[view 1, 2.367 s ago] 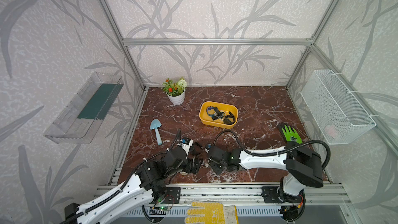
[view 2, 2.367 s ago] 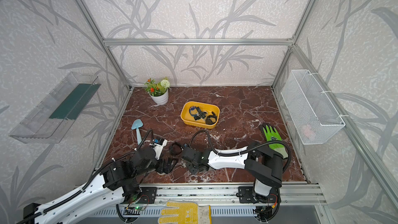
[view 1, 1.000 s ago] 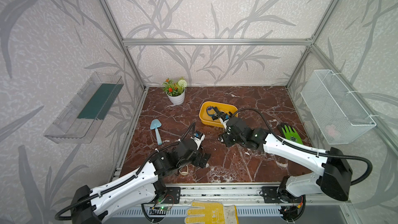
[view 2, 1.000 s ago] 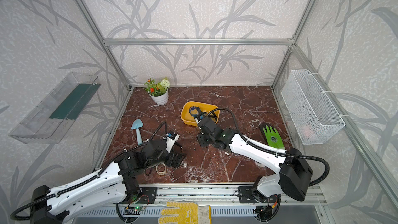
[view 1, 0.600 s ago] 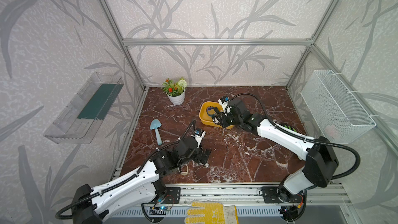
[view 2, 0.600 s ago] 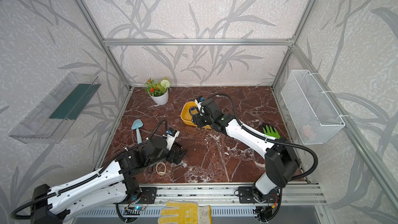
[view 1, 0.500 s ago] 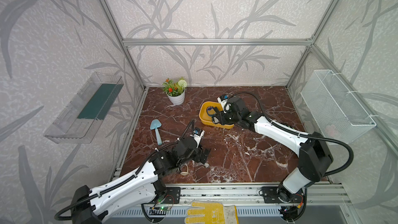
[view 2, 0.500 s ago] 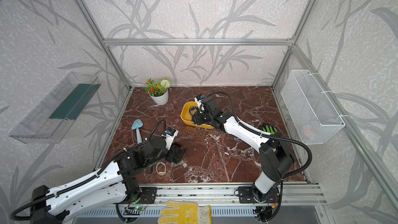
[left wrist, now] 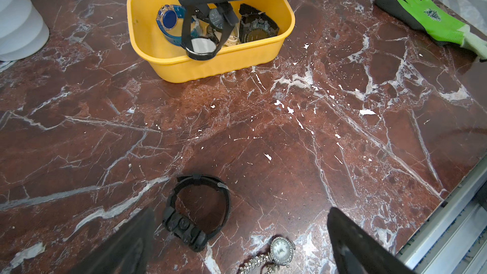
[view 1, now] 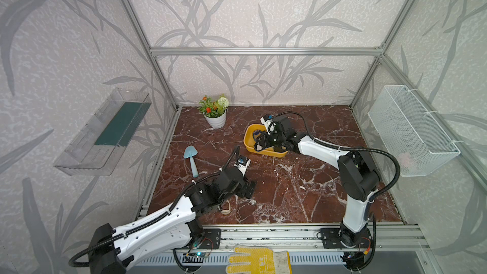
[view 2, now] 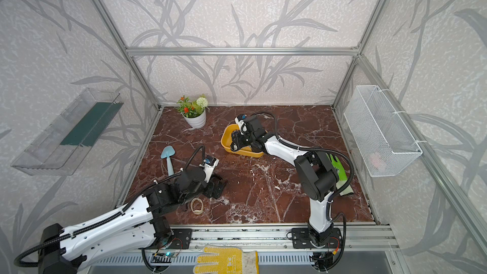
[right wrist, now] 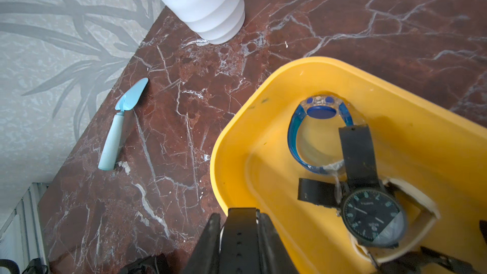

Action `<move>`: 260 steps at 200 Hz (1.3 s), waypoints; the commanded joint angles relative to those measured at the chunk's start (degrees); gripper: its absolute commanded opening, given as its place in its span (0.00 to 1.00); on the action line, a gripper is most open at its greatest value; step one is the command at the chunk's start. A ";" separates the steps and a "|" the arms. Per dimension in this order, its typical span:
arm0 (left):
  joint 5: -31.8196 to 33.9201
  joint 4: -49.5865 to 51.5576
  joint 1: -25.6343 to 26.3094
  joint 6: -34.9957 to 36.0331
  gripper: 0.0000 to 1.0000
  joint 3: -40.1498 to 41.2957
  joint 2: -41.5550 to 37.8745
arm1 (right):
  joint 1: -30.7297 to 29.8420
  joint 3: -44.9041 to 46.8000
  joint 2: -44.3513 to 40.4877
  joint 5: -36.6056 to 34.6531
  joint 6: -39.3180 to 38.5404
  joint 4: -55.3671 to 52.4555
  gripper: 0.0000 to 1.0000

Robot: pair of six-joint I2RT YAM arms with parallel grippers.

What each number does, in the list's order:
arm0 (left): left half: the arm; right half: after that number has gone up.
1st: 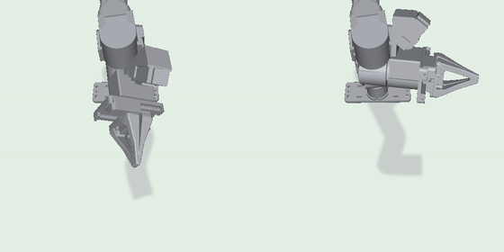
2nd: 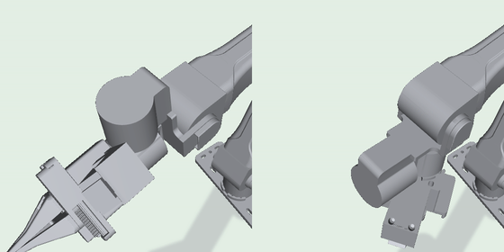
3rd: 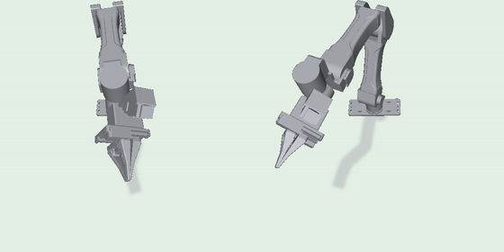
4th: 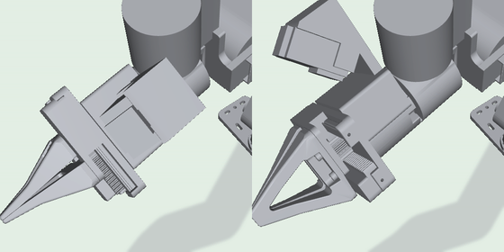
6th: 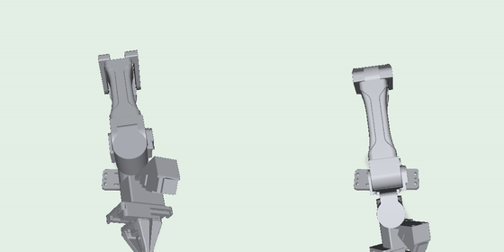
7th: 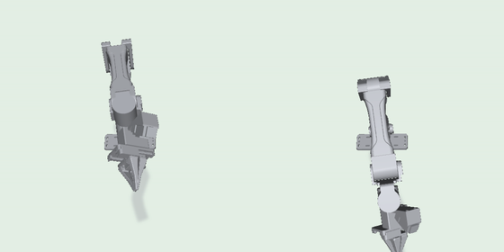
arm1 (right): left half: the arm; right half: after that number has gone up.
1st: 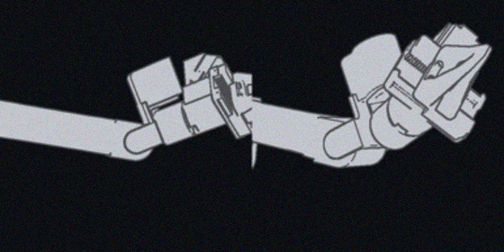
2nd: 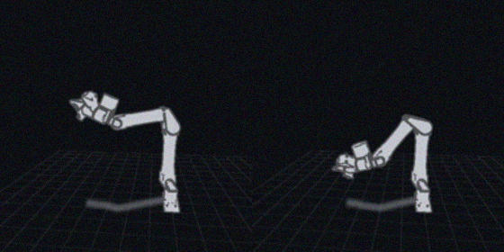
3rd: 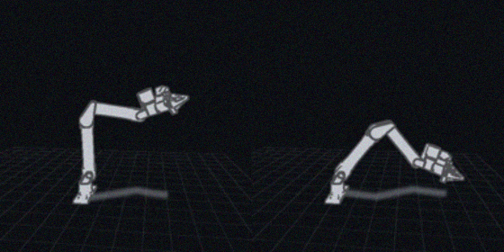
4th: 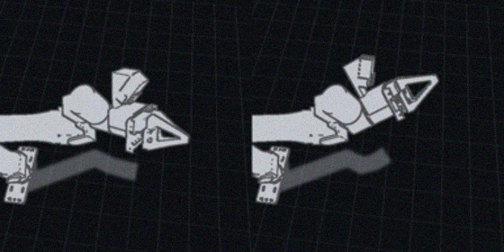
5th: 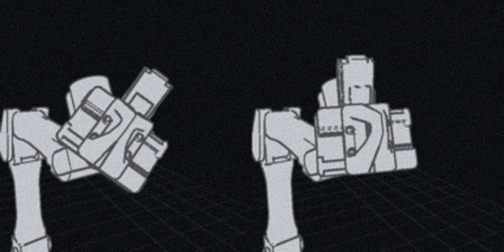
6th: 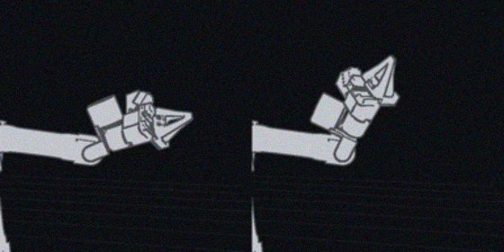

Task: Put the watch into the storage box
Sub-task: Place the watch in the storage box.

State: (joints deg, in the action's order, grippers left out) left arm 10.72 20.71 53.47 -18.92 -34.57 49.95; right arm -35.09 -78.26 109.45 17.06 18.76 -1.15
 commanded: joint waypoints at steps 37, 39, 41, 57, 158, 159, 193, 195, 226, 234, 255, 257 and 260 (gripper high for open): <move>1.94 -0.33 0.05 0.55 0.99 -2.01 0.25 | 1.00 -8.28 2.63 3.15 -0.96 -0.41 0.25; 1.96 -0.39 0.05 0.55 0.99 -2.00 0.23 | 1.04 -8.55 2.73 3.16 -1.00 -0.54 0.25; 2.01 -0.40 0.05 0.55 0.99 -2.00 0.23 | 1.02 -8.77 2.82 3.16 -1.07 -0.66 0.25; 2.18 -0.41 0.05 0.63 0.99 -2.00 0.19 | 1.14 -10.11 3.66 3.41 -1.20 -1.09 0.25; 2.81 0.40 -0.03 0.98 0.99 -2.15 -0.07 | 2.23 -12.00 12.47 4.84 1.19 0.71 0.25; 2.81 0.44 -0.04 0.98 0.99 -2.12 -0.18 | 2.27 -11.96 12.51 4.83 1.23 0.71 0.25; 3.55 0.61 -0.04 1.12 0.99 -2.08 -0.66 | 3.16 -11.56 13.70 5.19 2.33 1.96 0.25; 3.59 0.57 -0.04 1.11 0.99 -2.08 -0.65 | 3.14 -11.56 13.76 5.14 2.33 1.94 0.25; 3.95 0.66 -0.04 1.05 0.99 -2.00 -0.72 | 3.52 -12.09 14.54 5.06 1.79 0.52 0.29; 4.09 0.75 -0.04 1.04 0.99 -1.91 -0.74 | 3.46 -11.83 14.24 4.68 1.72 0.35 0.33; 4.83 0.91 -0.04 0.89 0.99 -1.82 -0.56 | 3.57 -11.41 13.34 3.02 1.74 -0.32 0.51; 4.90 0.89 -0.04 0.90 0.99 -1.82 -0.56 | 3.55 -11.46 13.27 2.99 1.65 -0.41 0.52; 5.01 0.95 -0.04 0.90 0.99 -1.86 -0.46 | 3.64 -11.46 13.16 2.90 1.66 -0.61 0.54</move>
State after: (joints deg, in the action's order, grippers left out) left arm 13.65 20.75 53.47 -18.37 -34.79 49.93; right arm -31.81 -88.88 123.00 20.88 20.56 -1.13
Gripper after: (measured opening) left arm 0.994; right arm 0.489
